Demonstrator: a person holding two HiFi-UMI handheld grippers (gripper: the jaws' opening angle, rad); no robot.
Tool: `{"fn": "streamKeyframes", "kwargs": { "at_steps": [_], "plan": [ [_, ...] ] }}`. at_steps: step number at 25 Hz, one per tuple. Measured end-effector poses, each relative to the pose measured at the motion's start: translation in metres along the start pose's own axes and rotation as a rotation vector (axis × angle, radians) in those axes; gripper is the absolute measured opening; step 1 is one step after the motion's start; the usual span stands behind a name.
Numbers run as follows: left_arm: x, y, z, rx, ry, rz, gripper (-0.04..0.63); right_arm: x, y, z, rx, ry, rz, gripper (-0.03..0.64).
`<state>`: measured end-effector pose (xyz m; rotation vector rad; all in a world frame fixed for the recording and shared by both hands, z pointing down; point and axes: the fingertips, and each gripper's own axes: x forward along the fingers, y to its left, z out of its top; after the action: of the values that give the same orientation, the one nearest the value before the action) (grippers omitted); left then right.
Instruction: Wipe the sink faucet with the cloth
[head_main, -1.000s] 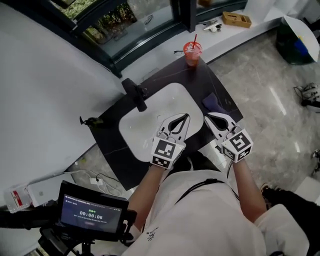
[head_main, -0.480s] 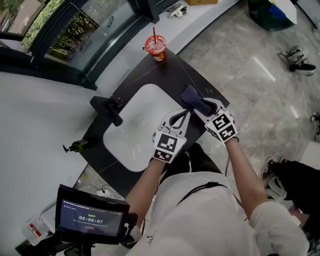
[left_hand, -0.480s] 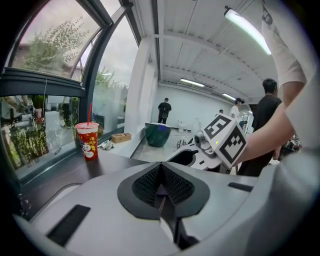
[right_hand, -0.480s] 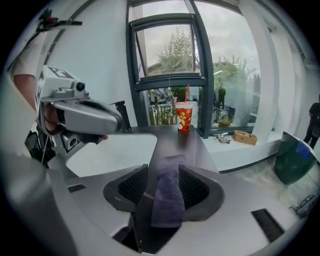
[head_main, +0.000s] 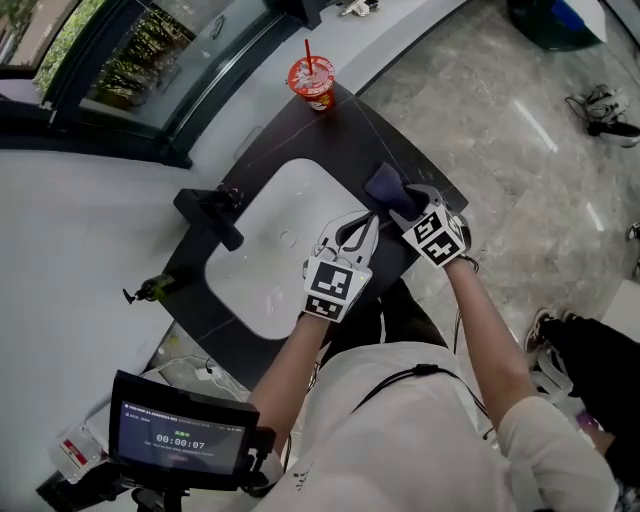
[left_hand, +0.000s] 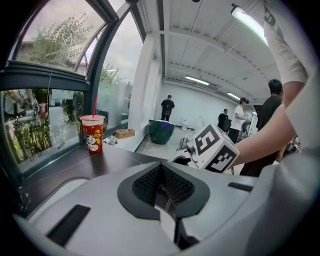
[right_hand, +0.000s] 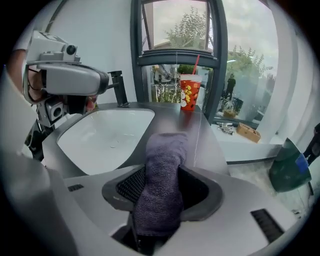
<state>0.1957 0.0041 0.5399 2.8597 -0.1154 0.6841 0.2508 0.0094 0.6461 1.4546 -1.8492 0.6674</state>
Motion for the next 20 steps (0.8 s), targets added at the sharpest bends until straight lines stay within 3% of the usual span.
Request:
{"fn": "streamKeyframes", "kwargs": {
  "at_steps": [2,6,10,20],
  "plan": [
    [-0.003,0.003,-0.001,-0.004,-0.002,0.01,-0.005,0.001,-0.002,0.0,-0.022,0.01,-0.007,0.132],
    [-0.005,0.01,0.0,-0.012,-0.015,0.033,-0.005,0.004,-0.003,-0.001,-0.039,0.028,0.013,0.114],
    [-0.018,0.02,0.011,-0.012,-0.044,0.071,-0.005,-0.011,0.002,0.02,-0.047,-0.025,0.028,0.114],
    [-0.105,0.067,0.017,-0.058,-0.097,0.307,-0.005,-0.041,0.051,0.123,-0.145,-0.229,0.157,0.114]
  ]
}}
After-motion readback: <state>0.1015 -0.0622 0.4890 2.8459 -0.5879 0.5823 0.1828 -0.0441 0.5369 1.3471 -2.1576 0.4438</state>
